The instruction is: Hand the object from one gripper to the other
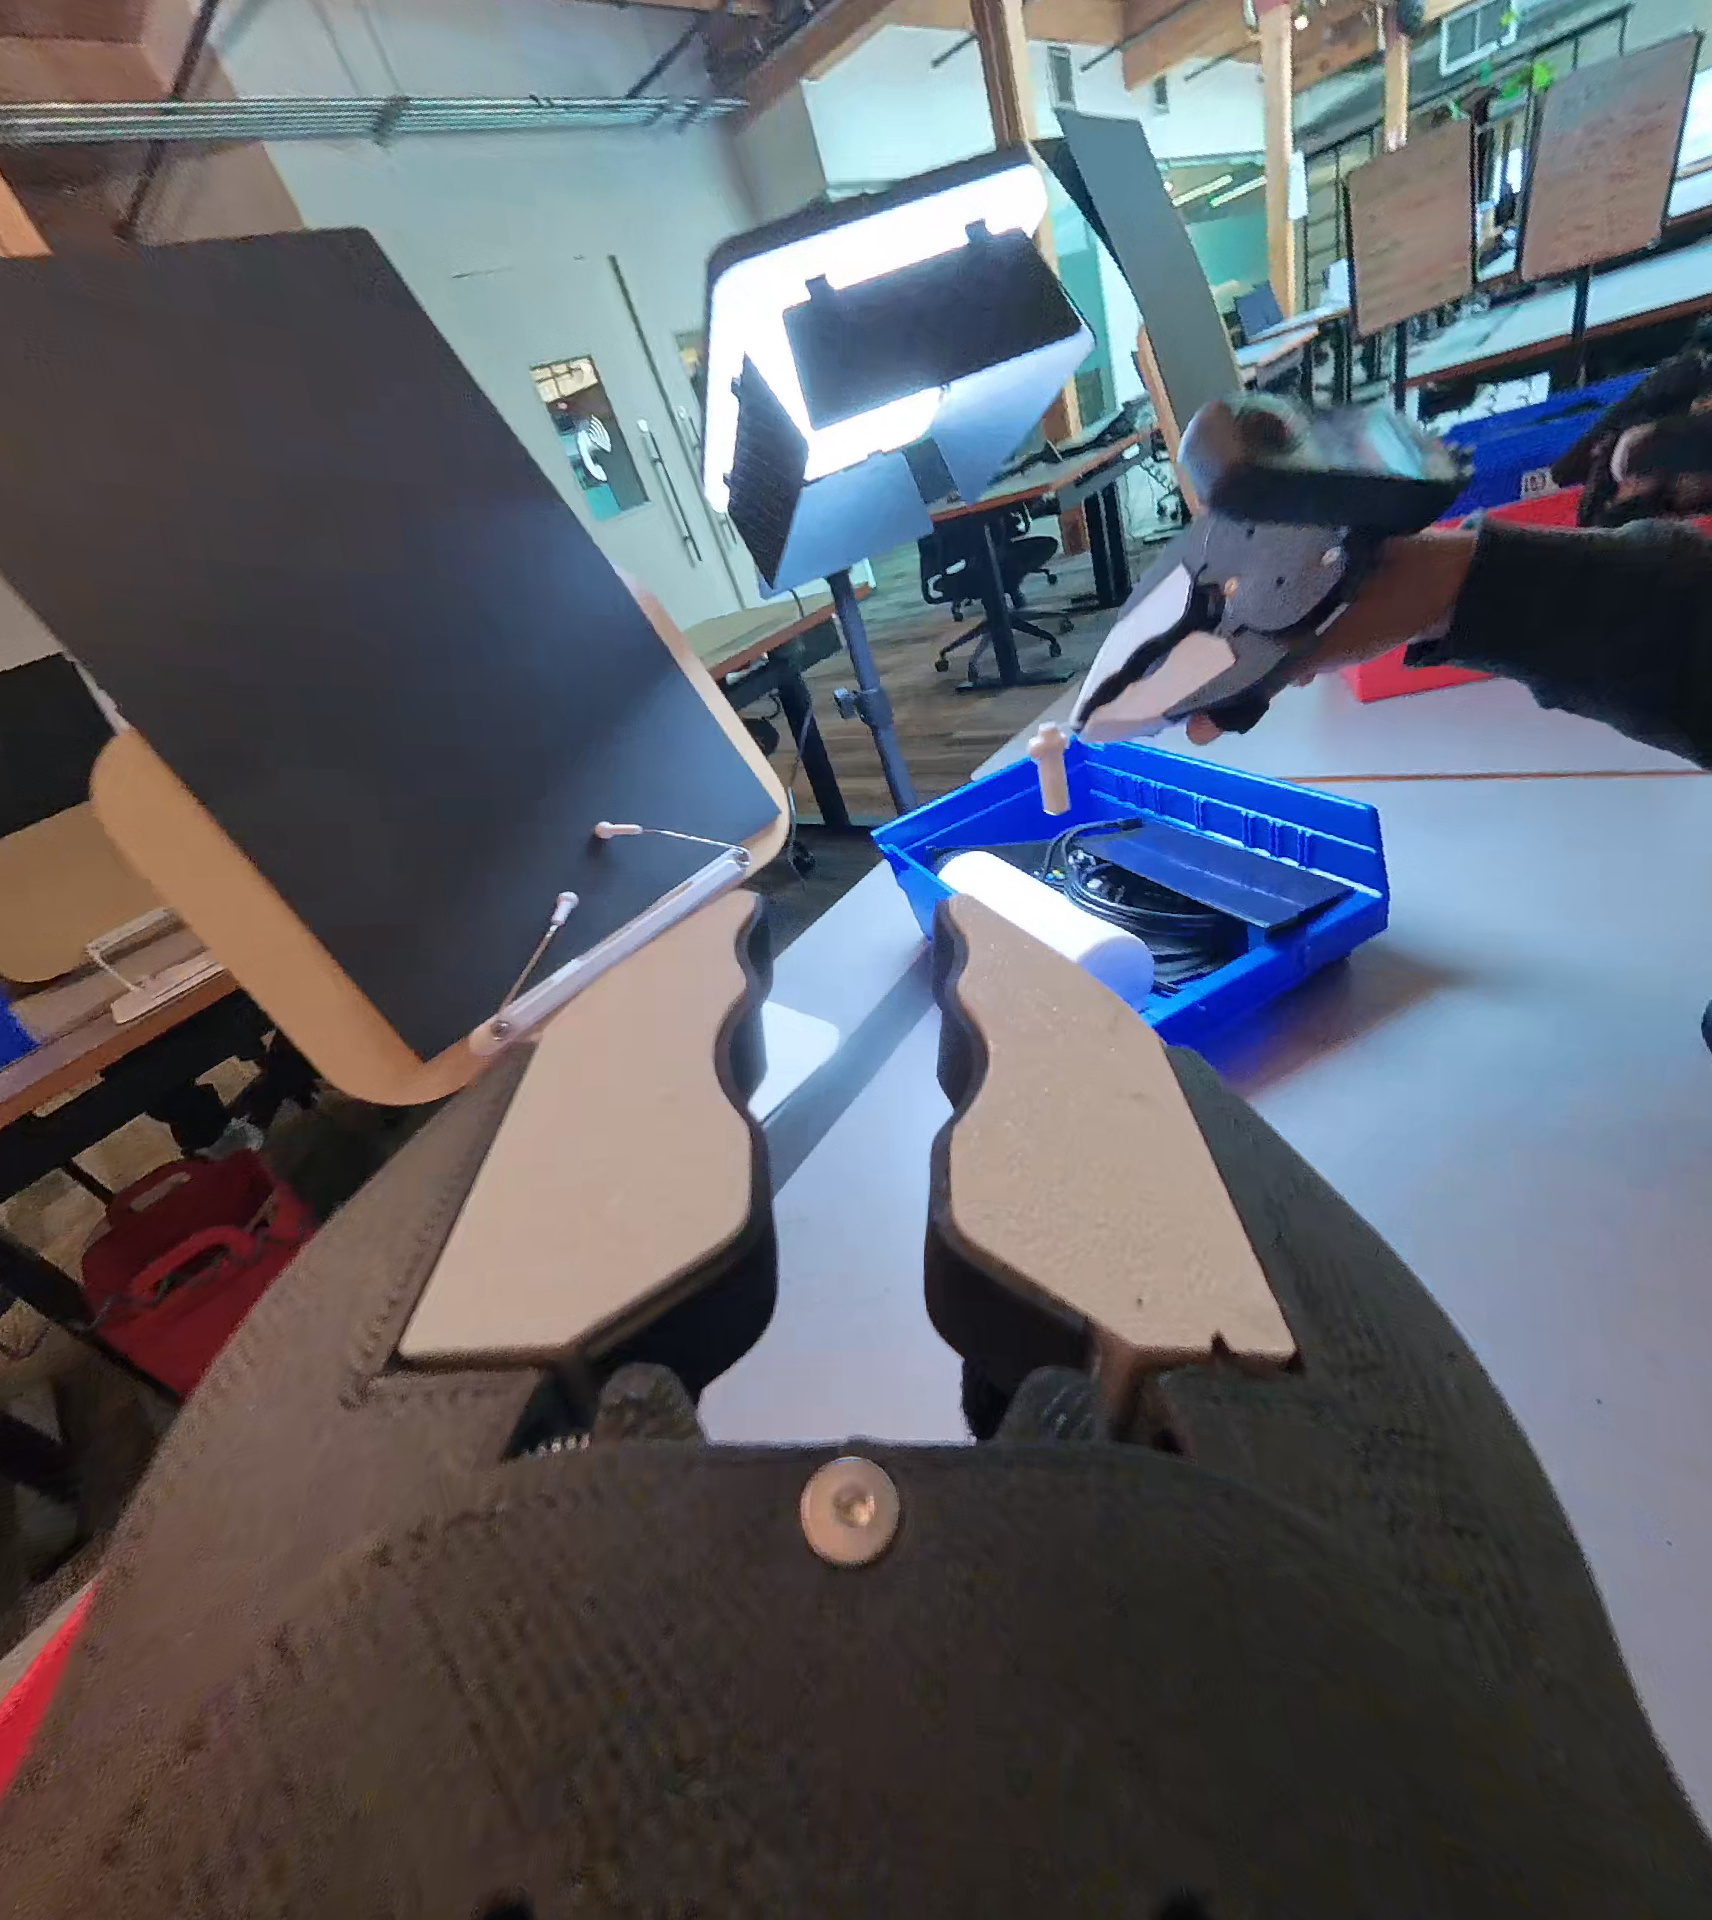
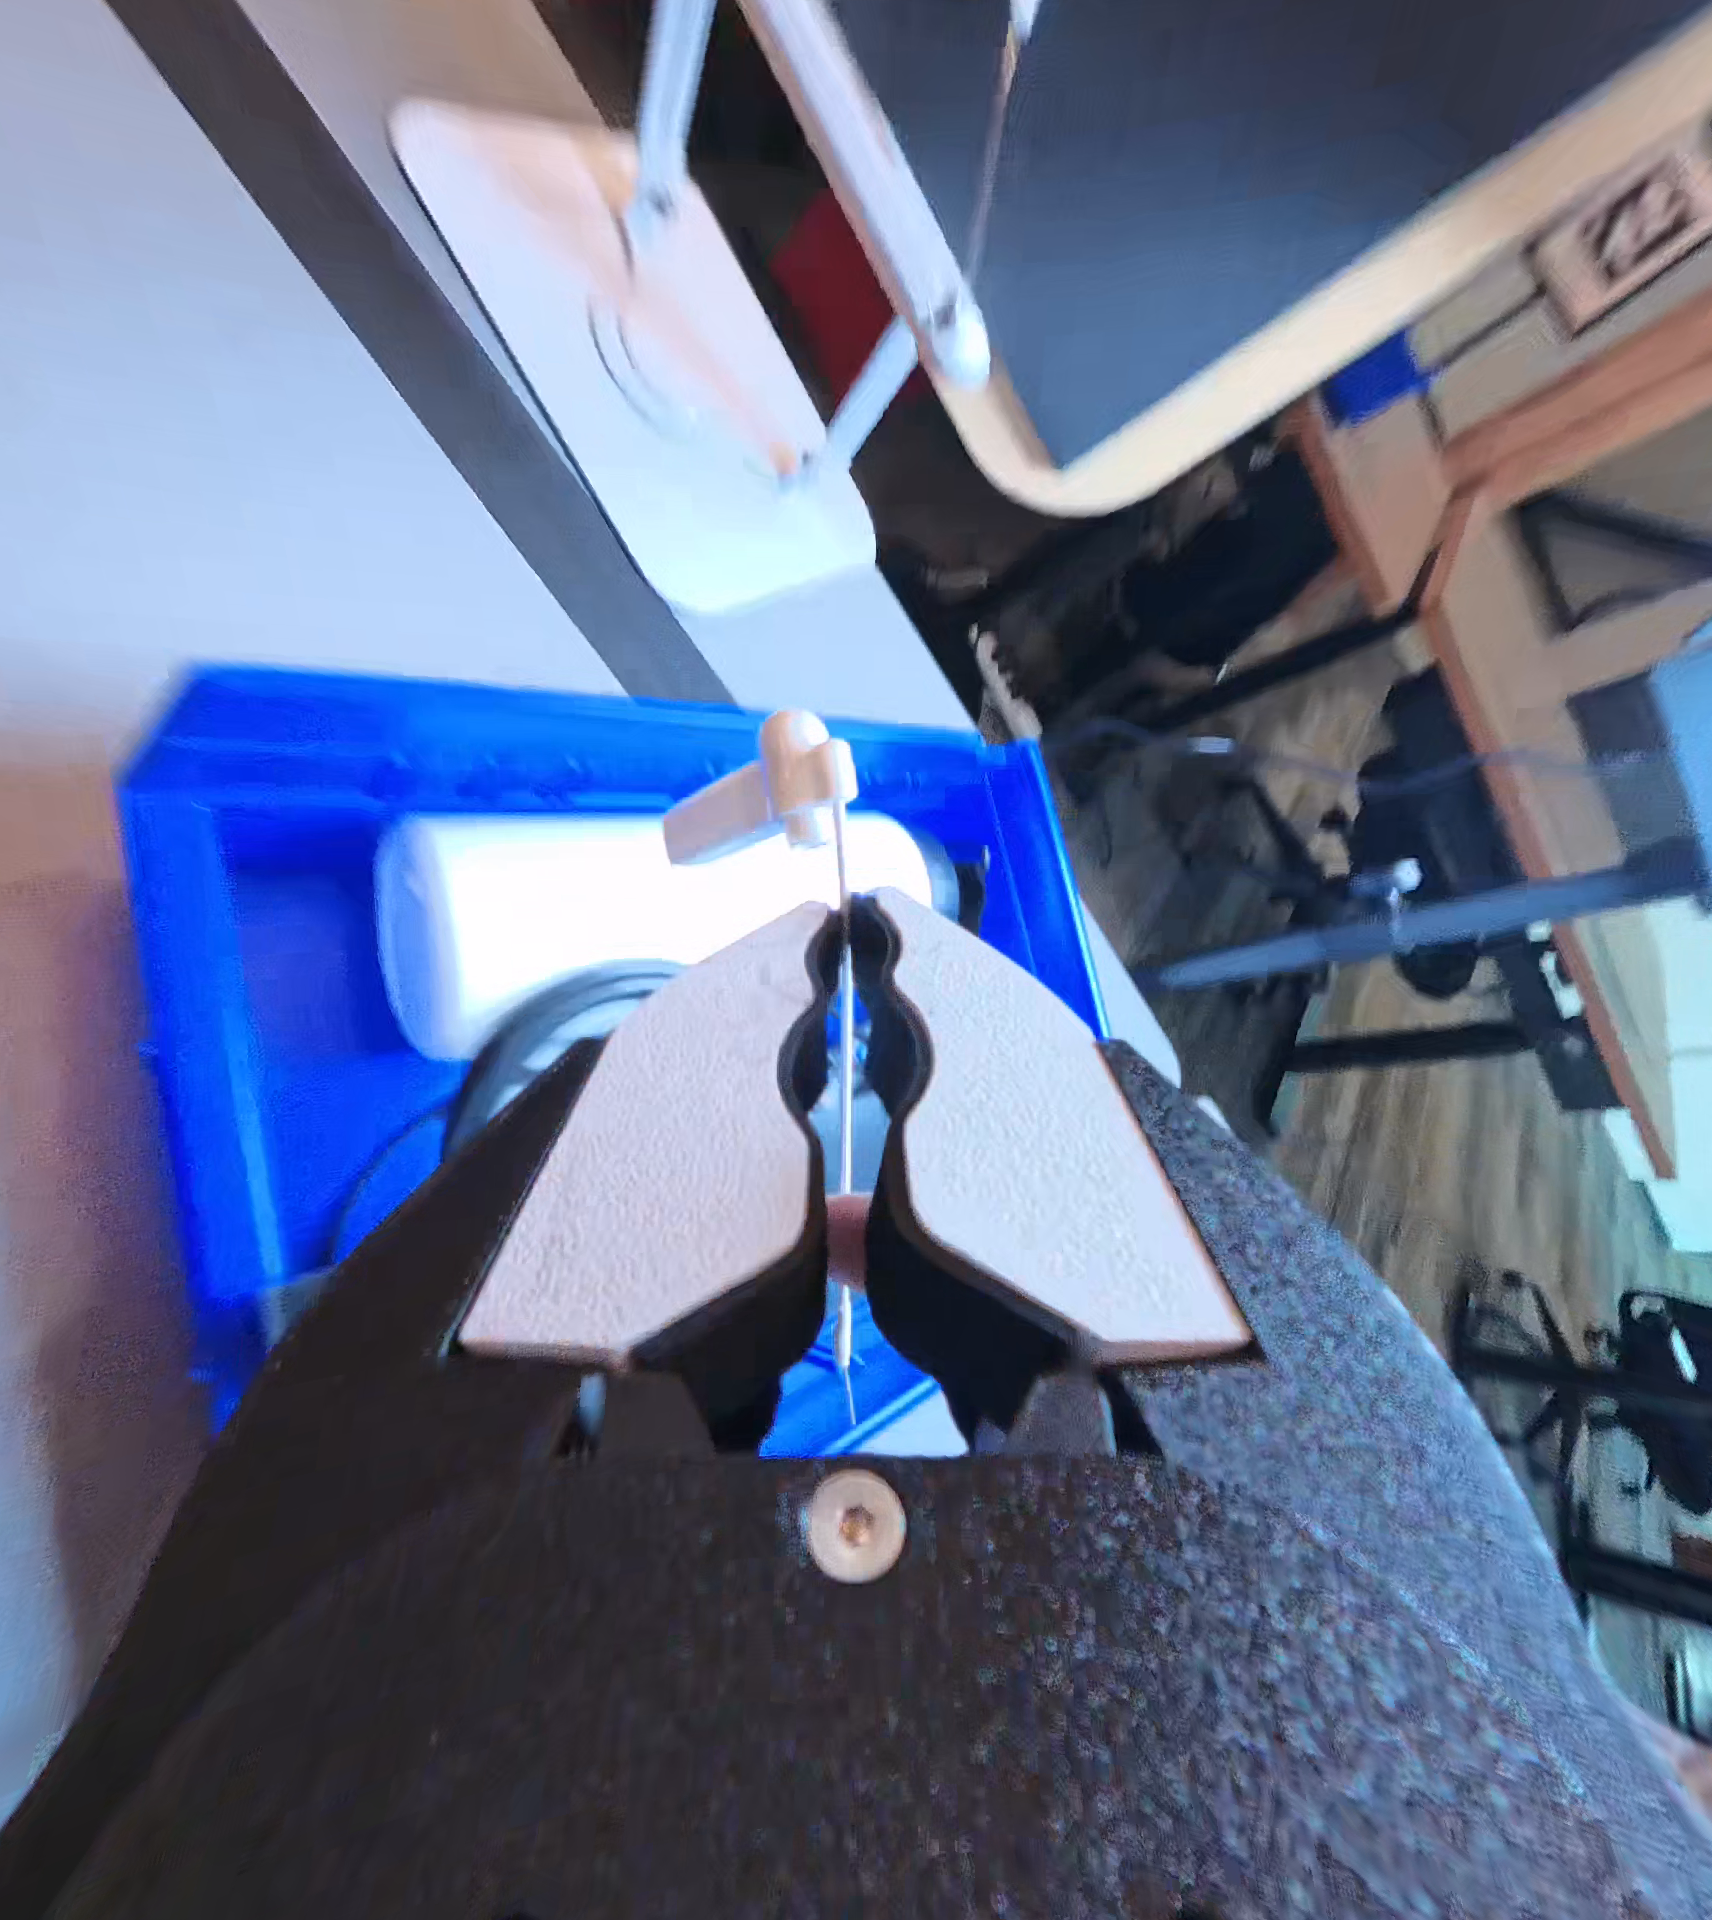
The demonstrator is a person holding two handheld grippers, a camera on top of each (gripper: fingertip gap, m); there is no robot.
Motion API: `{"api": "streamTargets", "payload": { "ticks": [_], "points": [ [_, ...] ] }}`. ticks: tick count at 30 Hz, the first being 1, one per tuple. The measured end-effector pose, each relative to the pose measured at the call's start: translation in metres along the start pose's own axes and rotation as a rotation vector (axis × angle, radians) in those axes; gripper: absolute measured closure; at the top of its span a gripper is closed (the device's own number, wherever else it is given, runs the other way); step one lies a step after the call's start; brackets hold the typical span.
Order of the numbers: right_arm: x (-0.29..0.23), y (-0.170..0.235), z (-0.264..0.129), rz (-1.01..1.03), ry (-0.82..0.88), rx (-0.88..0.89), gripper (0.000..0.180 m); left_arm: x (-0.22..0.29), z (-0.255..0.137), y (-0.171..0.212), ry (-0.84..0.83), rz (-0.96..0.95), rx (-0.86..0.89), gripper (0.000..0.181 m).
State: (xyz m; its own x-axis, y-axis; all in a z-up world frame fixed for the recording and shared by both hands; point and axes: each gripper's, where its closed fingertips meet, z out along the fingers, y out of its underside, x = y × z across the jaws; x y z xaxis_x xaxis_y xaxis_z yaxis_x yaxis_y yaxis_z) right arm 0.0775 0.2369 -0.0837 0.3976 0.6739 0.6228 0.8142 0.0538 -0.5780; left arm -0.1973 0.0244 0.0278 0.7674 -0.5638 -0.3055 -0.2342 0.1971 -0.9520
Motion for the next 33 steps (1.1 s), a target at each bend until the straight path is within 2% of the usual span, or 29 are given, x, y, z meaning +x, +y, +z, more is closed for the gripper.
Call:
{"api": "streamTargets", "payload": {
  "ticks": [3,8,11,14,17,21,26,29,33],
  "points": [
    [0.024,0.039,0.031,0.061,-0.005,-0.124,0.178,-0.016,-0.013,0.003,-0.035,-0.01,-0.016,0.151],
    [0.035,0.087,0.078,0.199,-0.05,-0.235,0.178,-0.034,-0.032,0.044,-0.087,-0.002,-0.149,0.151],
    [0.045,0.1,0.093,0.275,-0.025,-0.241,0.168,-0.041,-0.049,0.069,-0.113,-0.018,-0.214,0.15],
    [0.064,0.101,0.09,0.318,0.036,-0.209,0.158,-0.05,-0.067,0.09,-0.15,-0.038,-0.263,0.15],
    [0.07,0.086,0.074,0.345,0.052,-0.111,0.157,-0.059,-0.081,0.105,-0.179,-0.058,-0.298,0.151],
    [0.045,0.037,0.029,0.389,0.003,0.149,0.158,-0.07,-0.095,0.122,-0.212,-0.08,-0.344,0.151],
    [-0.04,-0.022,-0.051,0.486,-0.191,0.49,0.159,-0.092,-0.108,0.15,-0.241,-0.117,-0.478,0.151],
    [-0.097,-0.03,-0.086,0.516,-0.317,0.579,0.158,-0.105,-0.114,0.174,-0.238,-0.107,-0.613,0.151],
    [-0.148,-0.023,-0.107,0.537,-0.419,0.632,0.16,-0.124,-0.119,0.215,-0.221,-0.043,-0.864,0.154]
  ]
}}
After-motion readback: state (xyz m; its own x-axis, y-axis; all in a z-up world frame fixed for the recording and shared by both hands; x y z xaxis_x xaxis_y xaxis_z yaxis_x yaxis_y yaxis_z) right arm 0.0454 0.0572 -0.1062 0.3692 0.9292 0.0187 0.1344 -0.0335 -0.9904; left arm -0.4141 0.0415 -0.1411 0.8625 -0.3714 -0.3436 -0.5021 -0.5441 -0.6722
